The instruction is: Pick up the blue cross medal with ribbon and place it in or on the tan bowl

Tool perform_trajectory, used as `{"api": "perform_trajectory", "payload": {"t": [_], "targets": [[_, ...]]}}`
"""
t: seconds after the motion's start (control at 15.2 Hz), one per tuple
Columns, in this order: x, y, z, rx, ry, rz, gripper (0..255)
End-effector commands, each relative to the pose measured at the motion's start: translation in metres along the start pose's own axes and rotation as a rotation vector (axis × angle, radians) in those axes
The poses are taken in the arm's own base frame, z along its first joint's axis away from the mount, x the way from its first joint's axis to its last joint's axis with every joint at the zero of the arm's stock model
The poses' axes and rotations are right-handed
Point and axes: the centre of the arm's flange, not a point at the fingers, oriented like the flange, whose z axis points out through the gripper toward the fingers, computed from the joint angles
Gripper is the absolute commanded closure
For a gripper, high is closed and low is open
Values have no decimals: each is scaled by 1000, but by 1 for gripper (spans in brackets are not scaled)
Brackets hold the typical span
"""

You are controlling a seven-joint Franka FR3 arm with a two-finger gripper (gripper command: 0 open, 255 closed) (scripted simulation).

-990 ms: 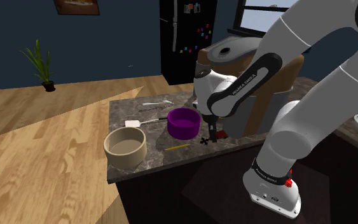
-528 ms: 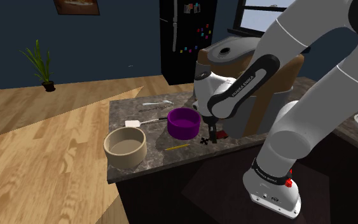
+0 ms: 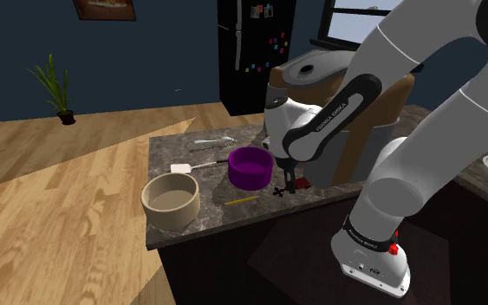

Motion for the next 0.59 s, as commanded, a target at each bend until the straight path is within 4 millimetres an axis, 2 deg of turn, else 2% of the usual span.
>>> {"api": "perform_trajectory", "payload": {"t": [0.0, 0.13, 0.53], "targets": [[-1, 1, 2, 1, -2, 2, 255], [0, 0, 2, 1, -2, 2, 255], [-10, 3, -29, 1, -2, 2, 255]]}}
